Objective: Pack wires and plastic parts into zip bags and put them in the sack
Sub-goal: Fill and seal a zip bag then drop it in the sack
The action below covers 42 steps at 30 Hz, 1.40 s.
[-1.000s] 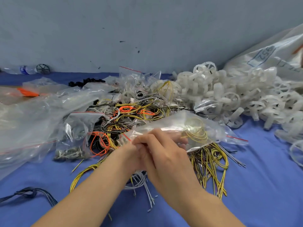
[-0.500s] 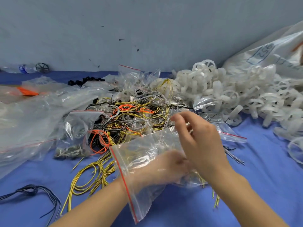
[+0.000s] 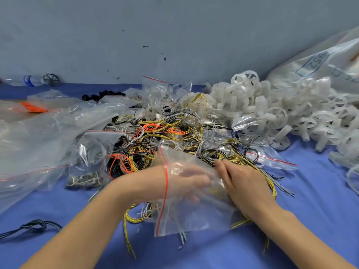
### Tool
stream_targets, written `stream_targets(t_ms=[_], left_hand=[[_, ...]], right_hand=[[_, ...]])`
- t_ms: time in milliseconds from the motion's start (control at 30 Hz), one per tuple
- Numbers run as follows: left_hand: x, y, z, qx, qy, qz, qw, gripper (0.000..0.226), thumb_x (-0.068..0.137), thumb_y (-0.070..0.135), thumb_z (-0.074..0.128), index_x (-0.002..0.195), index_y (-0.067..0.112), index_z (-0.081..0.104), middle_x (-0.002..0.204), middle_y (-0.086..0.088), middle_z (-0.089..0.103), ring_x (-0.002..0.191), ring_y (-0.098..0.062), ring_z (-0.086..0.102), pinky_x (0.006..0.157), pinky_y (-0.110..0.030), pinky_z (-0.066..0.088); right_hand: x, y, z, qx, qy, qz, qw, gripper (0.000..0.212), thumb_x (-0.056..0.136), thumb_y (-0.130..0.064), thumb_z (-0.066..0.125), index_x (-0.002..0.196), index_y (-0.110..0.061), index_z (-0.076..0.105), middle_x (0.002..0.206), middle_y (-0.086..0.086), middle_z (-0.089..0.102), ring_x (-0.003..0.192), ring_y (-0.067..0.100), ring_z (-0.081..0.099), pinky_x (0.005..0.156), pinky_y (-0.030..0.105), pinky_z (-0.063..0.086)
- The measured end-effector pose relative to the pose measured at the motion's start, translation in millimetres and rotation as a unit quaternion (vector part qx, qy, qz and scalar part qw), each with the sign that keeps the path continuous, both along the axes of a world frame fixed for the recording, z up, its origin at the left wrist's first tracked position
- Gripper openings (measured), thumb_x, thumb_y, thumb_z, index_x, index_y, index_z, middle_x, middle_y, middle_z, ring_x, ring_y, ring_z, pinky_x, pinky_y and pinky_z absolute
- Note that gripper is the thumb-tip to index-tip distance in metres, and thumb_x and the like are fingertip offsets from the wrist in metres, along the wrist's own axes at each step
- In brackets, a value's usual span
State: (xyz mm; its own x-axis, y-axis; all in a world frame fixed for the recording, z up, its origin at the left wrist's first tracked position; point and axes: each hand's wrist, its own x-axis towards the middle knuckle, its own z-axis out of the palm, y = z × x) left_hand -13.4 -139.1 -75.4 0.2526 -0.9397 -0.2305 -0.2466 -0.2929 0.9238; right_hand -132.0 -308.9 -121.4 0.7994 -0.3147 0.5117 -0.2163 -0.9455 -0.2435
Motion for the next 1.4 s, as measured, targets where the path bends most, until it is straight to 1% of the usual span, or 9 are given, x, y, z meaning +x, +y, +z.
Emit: stream_targets(t_ms=[100, 167, 267, 400, 633, 767, 1100, 1267, 1400], left_hand=[[14, 16, 28, -0.073, 0.081, 0.074, 0.991, 0.024, 0.099, 0.022, 0.054, 0.114, 0.012, 0.069, 0.110, -0.002, 0.074, 0.096, -0.017, 0.072, 0.073, -0.023, 0.057], [24, 20, 28, -0.115, 0.042, 0.165, 0.979, 0.024, 0.101, 0.020, 0.051, 0.106, 0.009, 0.071, 0.097, -0.005, 0.075, 0.079, -0.015, 0.072, 0.064, -0.022, 0.056], [36, 17, 9, -0.114, -0.222, 0.320, 0.914, 0.024, 0.102, 0.026, 0.047, 0.099, 0.019, 0.070, 0.087, 0.003, 0.069, 0.070, -0.006, 0.063, 0.060, -0.024, 0.049], [36, 6, -20, 0.001, -0.526, 0.274, 0.805, 0.027, 0.101, 0.034, 0.043, 0.117, 0.021, 0.062, 0.107, 0.002, 0.056, 0.101, -0.017, 0.053, 0.087, -0.036, 0.046], [41, -8, -33, 0.031, -0.567, 0.274, 0.777, 0.022, 0.098, 0.035, 0.050, 0.114, 0.024, 0.060, 0.110, 0.003, 0.054, 0.104, -0.020, 0.051, 0.087, -0.036, 0.043], [41, -5, -30, 0.003, -0.578, 0.281, 0.766, 0.021, 0.098, 0.032, 0.049, 0.111, 0.021, 0.061, 0.105, 0.002, 0.056, 0.100, -0.020, 0.054, 0.082, -0.036, 0.046], [29, 1, 41, -0.335, -0.255, 0.420, 0.804, 0.015, 0.099, 0.036, 0.054, 0.104, 0.027, 0.065, 0.088, 0.011, 0.069, 0.077, 0.002, 0.062, 0.065, -0.010, 0.048], [14, -6, 45, -0.302, -0.019, 0.289, 0.908, 0.020, 0.081, 0.040, 0.065, 0.093, 0.029, 0.077, 0.083, 0.005, 0.072, 0.073, -0.007, 0.063, 0.067, -0.020, 0.053], [2, -13, 37, -0.274, 0.019, 0.245, 0.930, 0.017, 0.079, 0.033, 0.066, 0.091, 0.029, 0.078, 0.072, 0.004, 0.069, 0.067, -0.008, 0.062, 0.064, -0.020, 0.053]], right_hand=[[-4, -17, 12, -0.041, -0.019, -0.010, 0.999, 0.046, 0.098, -0.044, 0.034, 0.064, -0.017, 0.050, 0.050, 0.006, 0.054, 0.050, 0.035, 0.055, 0.044, 0.035, 0.033], [-10, -32, 19, -0.083, -0.010, -0.011, 0.996, 0.045, 0.097, -0.044, 0.037, 0.063, -0.017, 0.051, 0.049, 0.006, 0.055, 0.049, 0.034, 0.057, 0.044, 0.033, 0.031], [-22, -55, 26, -0.112, 0.021, -0.053, 0.992, 0.047, 0.095, -0.048, 0.036, 0.065, -0.018, 0.055, 0.053, 0.005, 0.059, 0.056, 0.034, 0.062, 0.045, 0.032, 0.034], [-34, -76, 26, -0.032, 0.028, -0.073, 0.996, 0.038, 0.096, -0.052, 0.034, 0.069, -0.031, 0.050, 0.070, -0.006, 0.056, 0.072, 0.030, 0.060, 0.054, 0.033, 0.038], [-30, -92, 34, 0.148, -0.132, -0.062, 0.978, 0.027, 0.100, -0.051, 0.040, 0.089, -0.035, 0.058, 0.078, -0.015, 0.065, 0.074, 0.003, 0.061, 0.056, 0.027, 0.044], [-29, -105, 46, 0.278, -0.239, -0.089, 0.926, 0.028, 0.099, -0.046, 0.040, 0.087, -0.036, 0.063, 0.077, -0.013, 0.068, 0.075, 0.016, 0.064, 0.073, 0.045, 0.052], [-1, -45, 62, 0.305, -0.206, 0.009, 0.930, 0.023, 0.103, -0.037, 0.046, 0.105, -0.029, 0.068, 0.090, -0.014, 0.068, 0.083, 0.011, 0.064, 0.076, 0.042, 0.051], [7, -9, 86, 0.330, -0.170, 0.133, 0.919, 0.027, 0.099, -0.044, 0.051, 0.108, -0.029, 0.071, 0.077, -0.024, 0.063, 0.067, 0.000, 0.058, 0.061, 0.016, 0.041], [13, 14, 87, 0.313, -0.048, 0.178, 0.932, 0.043, 0.091, -0.057, 0.048, 0.103, -0.023, 0.070, 0.082, -0.002, 0.069, 0.074, 0.017, 0.060, 0.066, 0.037, 0.050]])
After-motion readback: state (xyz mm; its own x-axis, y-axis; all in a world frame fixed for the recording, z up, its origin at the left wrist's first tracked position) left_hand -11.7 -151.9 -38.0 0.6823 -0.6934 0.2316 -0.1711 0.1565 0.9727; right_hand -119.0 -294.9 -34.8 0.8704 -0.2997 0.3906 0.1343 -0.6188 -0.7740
